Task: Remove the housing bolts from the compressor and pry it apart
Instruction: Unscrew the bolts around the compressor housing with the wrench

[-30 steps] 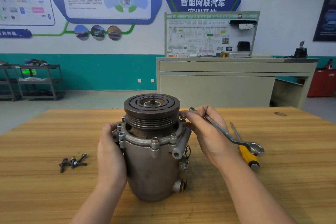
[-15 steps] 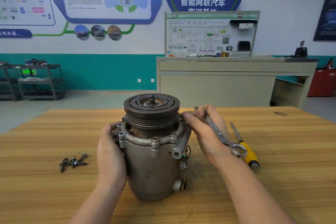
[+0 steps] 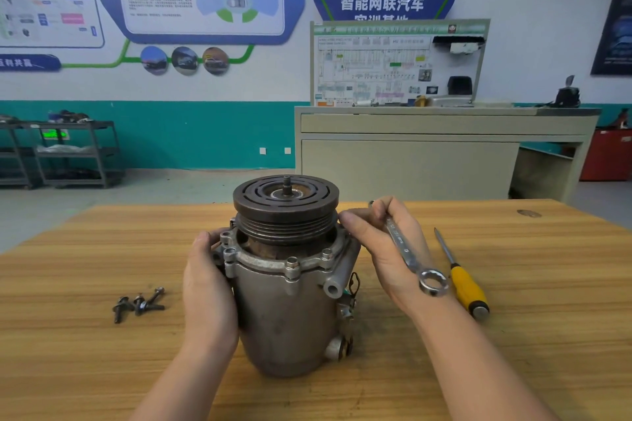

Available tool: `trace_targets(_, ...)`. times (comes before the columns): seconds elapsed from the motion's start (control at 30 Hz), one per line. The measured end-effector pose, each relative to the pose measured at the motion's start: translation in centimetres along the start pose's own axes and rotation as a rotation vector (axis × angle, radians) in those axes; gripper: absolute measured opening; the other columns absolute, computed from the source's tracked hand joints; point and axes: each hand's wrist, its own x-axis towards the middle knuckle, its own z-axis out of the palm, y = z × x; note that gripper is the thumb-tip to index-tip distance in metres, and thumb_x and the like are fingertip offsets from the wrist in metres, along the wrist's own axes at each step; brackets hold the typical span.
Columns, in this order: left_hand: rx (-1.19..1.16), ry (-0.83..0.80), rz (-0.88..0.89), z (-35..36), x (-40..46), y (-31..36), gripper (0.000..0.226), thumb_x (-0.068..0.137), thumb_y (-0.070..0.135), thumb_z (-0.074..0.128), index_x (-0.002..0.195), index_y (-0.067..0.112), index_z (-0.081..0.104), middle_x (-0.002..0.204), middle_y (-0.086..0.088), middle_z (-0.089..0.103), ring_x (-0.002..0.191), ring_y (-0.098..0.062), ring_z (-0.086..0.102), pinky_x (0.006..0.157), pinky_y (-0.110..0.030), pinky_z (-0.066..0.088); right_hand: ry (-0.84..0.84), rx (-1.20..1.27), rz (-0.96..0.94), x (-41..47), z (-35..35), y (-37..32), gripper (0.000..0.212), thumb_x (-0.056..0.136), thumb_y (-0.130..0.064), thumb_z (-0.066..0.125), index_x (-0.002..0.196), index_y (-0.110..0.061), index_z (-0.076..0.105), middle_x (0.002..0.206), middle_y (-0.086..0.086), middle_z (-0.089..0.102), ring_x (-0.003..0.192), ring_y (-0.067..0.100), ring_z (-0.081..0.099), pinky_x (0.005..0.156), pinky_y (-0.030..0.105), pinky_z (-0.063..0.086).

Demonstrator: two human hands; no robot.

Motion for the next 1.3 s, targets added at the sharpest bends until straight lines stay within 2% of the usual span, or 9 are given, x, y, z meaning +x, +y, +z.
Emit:
trace_targets(0.13, 0.002, -0.011, -0.005, -0.08, -0.09, 0.05, 0.041, 0.080, 0.058, 0.036, 0.076, 0.041, 0.073, 0.086, 0.012, 0.074, 0.095, -0.011, 0.063, 0.084, -0.036, 0.044, 0.023, 0.060, 0.013, 0.04, -0.01, 0.09, 0.021, 0.068, -0.034, 0.071, 0.065, -0.036, 0.051, 0.079, 0.006, 0.059, 0.087, 0.027, 0.061, 0.076, 0.041, 0.046)
trace_targets(0.3, -0.005, -0.007, -0.014, -0.12, -0.11, 0.07, 0.041, 0.079, 0.059, 0.037, 0.078, 0.041, 0.074, 0.088, 0.012, 0.074, 0.095, -0.011, 0.064, 0.084, -0.036, 0.045, 0.011, 0.068, -0.004, 0.04, -0.11, 0.21, 0.028, 0.067, -0.035, 0.077, 0.070, -0.035, 0.049, 0.078, -0.003, 0.071, 0.087, 0.018, 0.069, 0.076, 0.030, 0.049)
trace_targets(0.6, 0.002, 0.003, -0.007, 0.07, -0.20, 0.06, 0.042, 0.088, 0.052, 0.036, 0.078, 0.039, 0.074, 0.086, 0.012, 0.074, 0.090, -0.006, 0.065, 0.080, -0.035, 0.045, 0.022, 0.072, 0.002, 0.02, -0.17, 0.21, 0.028, 0.066, -0.033, 0.077, 0.072, -0.033, 0.050, 0.077, -0.003, 0.070, 0.085, 0.018, 0.068, 0.081, 0.039, 0.049)
trace_targets(0.73, 0.016, 0.005, -0.004, 0.03, -0.22, 0.08, 0.042, 0.090, 0.052, 0.035, 0.076, 0.042, 0.074, 0.083, 0.016, 0.074, 0.083, 0.001, 0.064, 0.076, -0.032, 0.044, 0.023, 0.127, 0.017, -0.06, 0.13, -0.09, 0.023, 0.068, -0.033, 0.076, 0.066, -0.035, 0.053, 0.082, 0.008, 0.065, 0.093, 0.031, 0.067, 0.080, 0.039, 0.050)
trace_targets(0.83, -0.016, -0.005, -0.015, 0.09, -0.11, 0.08, 0.040, 0.087, 0.051, 0.038, 0.075, 0.040, 0.074, 0.085, 0.011, 0.074, 0.089, -0.008, 0.064, 0.083, -0.035, 0.045, 0.036, 0.069, 0.002, -0.13, 0.05, -0.05, 0.031, 0.064, -0.035, 0.079, 0.074, -0.030, 0.050, 0.078, -0.003, 0.072, 0.086, 0.016, 0.070, 0.079, 0.034, 0.050)
trace_targets(1.0, 0.006, -0.013, -0.012, -0.04, -0.08, 0.08, 0.040, 0.081, 0.056, 0.038, 0.076, 0.039, 0.074, 0.084, 0.010, 0.074, 0.085, -0.005, 0.065, 0.082, -0.037, 0.045, 0.044, 0.117, 0.044, -0.23, 0.11, -0.15, 0.023, 0.066, -0.038, 0.076, 0.065, -0.035, 0.053, 0.077, -0.001, 0.062, 0.095, 0.032, 0.066, 0.082, 0.042, 0.049)
trace_targets(1.13, -0.007, -0.027, -0.022, -0.09, -0.01, 0.14, 0.041, 0.083, 0.054, 0.039, 0.076, 0.036, 0.075, 0.087, 0.006, 0.075, 0.096, -0.017, 0.064, 0.091, -0.040, 0.045, 0.033, 0.037, -0.005, -0.27, 0.14, -0.22, 0.031, 0.062, -0.037, 0.079, 0.065, -0.040, 0.048, 0.081, -0.001, 0.074, 0.085, 0.016, 0.070, 0.082, 0.036, 0.048)
trace_targets(1.23, 0.059, 0.001, 0.051, 0.05, -0.31, 0.03, 0.044, 0.090, 0.049, 0.035, 0.081, 0.027, 0.072, 0.090, 0.003, 0.072, 0.095, -0.016, 0.062, 0.084, -0.036, 0.045, 0.079, -0.044, -0.078, 0.03, 0.15, -0.36, 0.032, 0.066, -0.033, 0.076, 0.067, -0.040, 0.045, 0.084, 0.000, 0.075, 0.089, 0.015, 0.070, 0.087, 0.043, 0.049)
trace_targets(1.3, 0.143, 0.019, 0.151, 0.23, -0.64, 0.10, 0.041, 0.094, 0.044, 0.033, 0.089, 0.021, 0.067, 0.093, -0.001, 0.067, 0.093, -0.010, 0.059, 0.083, -0.029, 0.044, 0.075, 0.018, -0.124, 0.43, 0.21, -0.68, 0.032, 0.067, -0.028, 0.076, 0.068, -0.041, 0.047, 0.084, 0.001, 0.075, 0.093, 0.017, 0.070, 0.084, 0.035, 0.052)
